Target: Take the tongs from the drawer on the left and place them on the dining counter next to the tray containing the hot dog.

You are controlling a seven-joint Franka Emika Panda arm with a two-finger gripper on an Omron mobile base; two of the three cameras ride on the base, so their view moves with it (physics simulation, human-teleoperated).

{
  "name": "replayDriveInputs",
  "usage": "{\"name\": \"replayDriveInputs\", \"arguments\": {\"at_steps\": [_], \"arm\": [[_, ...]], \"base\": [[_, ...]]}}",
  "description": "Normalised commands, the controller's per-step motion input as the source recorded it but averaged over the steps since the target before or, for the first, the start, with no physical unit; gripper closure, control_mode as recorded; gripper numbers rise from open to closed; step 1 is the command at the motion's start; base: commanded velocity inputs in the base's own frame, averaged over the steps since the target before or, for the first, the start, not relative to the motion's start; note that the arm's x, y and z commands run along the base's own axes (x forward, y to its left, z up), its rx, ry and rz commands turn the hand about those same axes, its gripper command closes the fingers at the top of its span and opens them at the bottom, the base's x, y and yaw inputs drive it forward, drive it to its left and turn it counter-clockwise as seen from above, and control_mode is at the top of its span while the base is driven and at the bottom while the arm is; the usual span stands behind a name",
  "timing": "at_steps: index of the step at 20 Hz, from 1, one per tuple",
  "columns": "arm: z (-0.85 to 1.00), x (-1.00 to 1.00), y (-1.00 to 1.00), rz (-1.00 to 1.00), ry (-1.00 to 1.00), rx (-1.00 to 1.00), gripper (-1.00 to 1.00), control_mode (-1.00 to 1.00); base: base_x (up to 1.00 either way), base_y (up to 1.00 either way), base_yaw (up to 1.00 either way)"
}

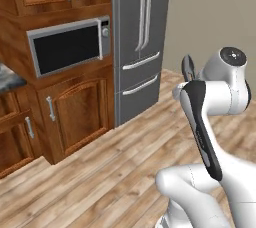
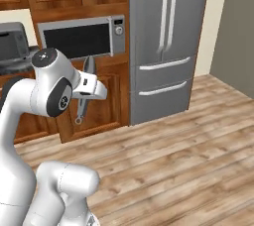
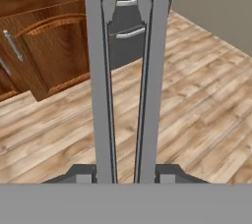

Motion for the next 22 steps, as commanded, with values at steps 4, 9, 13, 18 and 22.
{"name": "replayDriveInputs", "arguments": {"at_steps": [4, 9, 13, 18, 22], "arm": [[0.00, 0.00, 0.00, 0.00, 0.00, 0.00, 1.00, 1.00], [0.00, 0.00, 0.00, 0.00, 0.00, 0.00, 1.00, 1.00], [0.00, 0.00, 0.00, 0.00, 0.00, 0.00, 1.00, 1.00], [0.00, 0.00, 0.00, 0.00, 0.00, 0.00, 1.00, 1.00], [0.00, 0.00, 0.00, 0.00, 0.00, 0.00, 1.00, 1.00]], "base": [[-0.10, -0.27, -0.30], [-0.06, -0.27, -0.29], [0.00, -0.27, -0.28], [0.00, -0.20, -0.27], [0.00, -0.07, -0.25]]}}
